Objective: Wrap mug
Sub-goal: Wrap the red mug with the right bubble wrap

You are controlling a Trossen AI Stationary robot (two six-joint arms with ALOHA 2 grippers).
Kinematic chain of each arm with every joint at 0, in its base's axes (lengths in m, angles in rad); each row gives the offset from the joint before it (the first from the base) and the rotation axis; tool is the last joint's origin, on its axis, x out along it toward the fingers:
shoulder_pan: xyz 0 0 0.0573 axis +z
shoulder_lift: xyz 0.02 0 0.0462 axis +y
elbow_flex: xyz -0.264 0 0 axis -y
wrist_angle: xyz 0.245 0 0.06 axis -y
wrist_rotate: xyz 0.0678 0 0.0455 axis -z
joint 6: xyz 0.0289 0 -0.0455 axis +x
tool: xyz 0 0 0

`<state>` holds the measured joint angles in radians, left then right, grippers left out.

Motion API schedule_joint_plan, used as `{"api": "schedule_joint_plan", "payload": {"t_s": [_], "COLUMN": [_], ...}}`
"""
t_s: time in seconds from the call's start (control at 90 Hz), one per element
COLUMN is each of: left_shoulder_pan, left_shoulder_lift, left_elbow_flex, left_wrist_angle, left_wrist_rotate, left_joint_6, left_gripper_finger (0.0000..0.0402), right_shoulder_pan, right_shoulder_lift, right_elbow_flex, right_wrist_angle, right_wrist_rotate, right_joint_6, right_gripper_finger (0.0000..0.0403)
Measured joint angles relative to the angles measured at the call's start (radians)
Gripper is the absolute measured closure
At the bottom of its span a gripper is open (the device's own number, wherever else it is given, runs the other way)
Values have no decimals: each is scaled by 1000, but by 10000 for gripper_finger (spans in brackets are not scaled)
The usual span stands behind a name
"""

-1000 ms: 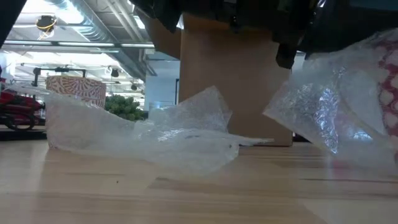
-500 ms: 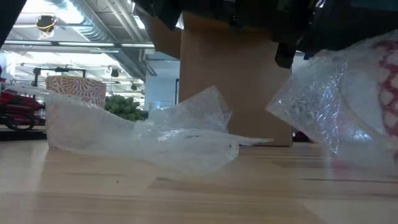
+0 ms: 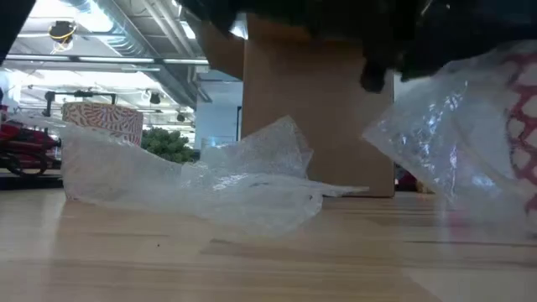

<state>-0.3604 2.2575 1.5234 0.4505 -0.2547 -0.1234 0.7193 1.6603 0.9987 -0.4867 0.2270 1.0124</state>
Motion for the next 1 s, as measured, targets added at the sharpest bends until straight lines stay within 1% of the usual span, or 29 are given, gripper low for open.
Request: {"api": "schedule_joint_plan", "payload": {"t_s": [0.122,0.256,0.322,0.4,0.511,0.622,0.778,0.889,1.0], "left_shoulder_pan": [-1,-15,-19,-22,-24,-25,-23,-24,-24], "left_shoulder_lift": [18,20,20,20,22,22,22,22,22], "left_elbow_flex": [2,2,2,2,3,3,3,2,2], "left_wrist_angle": [11,12,16,13,14,16,13,15,15], "left_wrist_rotate": [11,-3,-8,-4,4,6,11,10,9], "left_joint_6": [-30,27,41,42,45,47,46,46,46], "left_gripper_finger": [267,267,267,267,267,267,267,267,267], "right_shoulder_pan": [0,0,-8,-16,-14,-12,-13,-13,-3], "right_shoulder_lift": [4,5,5,-5,-30,-63,-80,-78,-81], "right_elbow_flex": [26,38,40,51,93,155,278,368,444], "right_wrist_angle": [-6,-11,-12,-44,-147,-219,-376,-563,-732], "right_wrist_rotate": [-2,-5,-23,-73,-86,-84,-90,-93,-96], "right_joint_6": [0,10,11,16,15,2,-31,-33,17], "right_gripper_finger": [402,402,402,396,368,326,273,252,245]}}
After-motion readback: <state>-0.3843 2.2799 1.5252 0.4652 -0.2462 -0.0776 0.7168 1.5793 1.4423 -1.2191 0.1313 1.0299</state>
